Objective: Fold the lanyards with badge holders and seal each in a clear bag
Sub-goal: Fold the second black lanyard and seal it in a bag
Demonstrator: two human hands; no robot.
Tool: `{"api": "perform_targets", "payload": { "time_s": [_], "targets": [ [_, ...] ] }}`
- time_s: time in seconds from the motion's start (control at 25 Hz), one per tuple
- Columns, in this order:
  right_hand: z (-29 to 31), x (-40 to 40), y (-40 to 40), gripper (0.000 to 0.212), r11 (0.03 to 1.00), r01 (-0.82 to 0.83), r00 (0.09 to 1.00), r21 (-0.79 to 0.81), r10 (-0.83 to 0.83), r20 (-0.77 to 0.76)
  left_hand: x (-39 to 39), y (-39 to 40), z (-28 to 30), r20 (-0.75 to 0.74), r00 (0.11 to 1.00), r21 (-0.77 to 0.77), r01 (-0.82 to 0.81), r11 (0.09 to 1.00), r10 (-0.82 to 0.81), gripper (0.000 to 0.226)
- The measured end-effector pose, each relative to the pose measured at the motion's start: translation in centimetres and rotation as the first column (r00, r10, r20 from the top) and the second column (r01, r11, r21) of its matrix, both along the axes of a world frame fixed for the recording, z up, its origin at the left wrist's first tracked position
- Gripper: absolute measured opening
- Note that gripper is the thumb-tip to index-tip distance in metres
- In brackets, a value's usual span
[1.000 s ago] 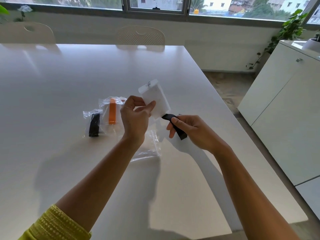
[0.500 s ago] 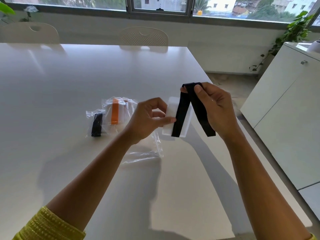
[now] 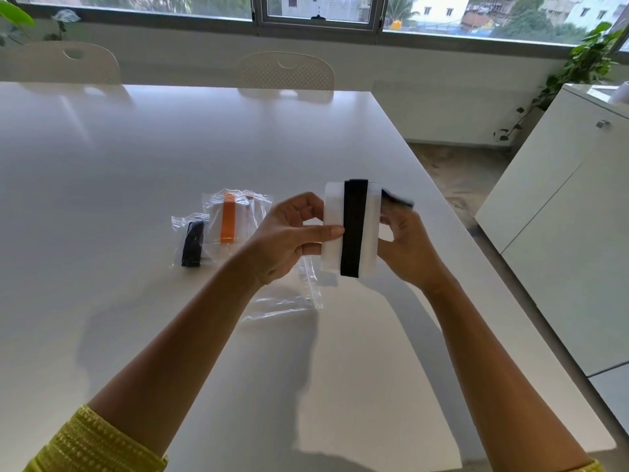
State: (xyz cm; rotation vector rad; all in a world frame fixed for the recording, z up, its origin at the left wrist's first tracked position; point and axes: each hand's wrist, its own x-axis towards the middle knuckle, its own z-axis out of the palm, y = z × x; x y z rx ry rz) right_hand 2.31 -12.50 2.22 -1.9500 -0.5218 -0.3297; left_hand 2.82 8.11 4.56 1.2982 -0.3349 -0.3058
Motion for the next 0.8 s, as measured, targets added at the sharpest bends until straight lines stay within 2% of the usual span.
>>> {"api": "perform_targets", "payload": {
  "time_s": [0.04, 0.16, 0.28, 0.4, 0.48, 0.52, 0.6, 0.64, 0.72, 0.8],
  "targets": [
    [-0.2, 0.0, 0.3, 0.059, 1.000, 0.003, 1.000, -0.003, -0.003, -0.009, 0.0, -0.1, 0.0, -0.013, 1.000, -0.012, -0.001, 1.000, 0.001, 0.018],
    [-0.8, -0.1, 1.1, 0.041, 0.999, -0.045, 0.997, -0.010, 0.045, -0.055, 0.0, -0.2, 0.2, -0.034, 0.999, -0.050, -0.011, 0.999, 0.009, 0.017],
    [-1.7, -0.1, 1.5, 0.036, 0.999, -0.046, 0.984, -0.015, 0.043, -0.175, 0.3, -0.3, 0.4, -0.095, 0.993, -0.124, -0.077, 0.989, 0.066, 0.015],
    [-1.6, -0.6, 1.8, 0.029, 0.990, 0.024, 0.965, -0.136, -0.058, -0.255, 0.6, -0.4, 0.0, -0.156, 0.977, -0.128, -0.162, 0.978, 0.142, 0.013],
    [-1.3, -1.0, 2.2, 0.016, 0.968, 0.077, 0.942, -0.241, -0.150, -0.299, 0.7, -0.5, -0.5, -0.194, 0.967, -0.149, -0.195, 0.969, 0.165, 0.011],
    [-1.1, -1.1, 2.5, 0.017, 0.951, 0.099, 0.932, -0.292, -0.191, -0.308, 0.8, -0.5, -0.7, -0.210, 0.962, -0.168, -0.210, 0.963, 0.174, 0.011],
    [-1.4, -1.4, 3.0, 0.034, 0.934, 0.127, 0.917, -0.334, -0.239, -0.320, 1.1, -0.3, -0.9, -0.225, 0.949, -0.177, -0.261, 0.949, 0.219, 0.012],
    [-1.5, -1.4, 3.2, 0.038, 0.946, 0.126, 0.912, -0.299, -0.230, -0.340, 1.2, -0.2, -1.0, -0.219, 0.940, -0.162, -0.299, 0.940, 0.261, 0.013],
    [-1.9, -1.4, 3.4, 0.041, 0.989, 0.074, 0.906, -0.126, -0.119, -0.407, 1.2, 0.0, -1.2, -0.171, 0.913, -0.118, -0.393, 0.912, 0.371, 0.016],
    [-1.9, -1.5, 3.6, 0.038, 0.999, 0.025, 0.867, 0.041, -0.001, -0.498, 1.1, -0.1, -1.4, -0.061, 0.869, -0.070, -0.494, 0.866, 0.491, 0.018]
  ]
}}
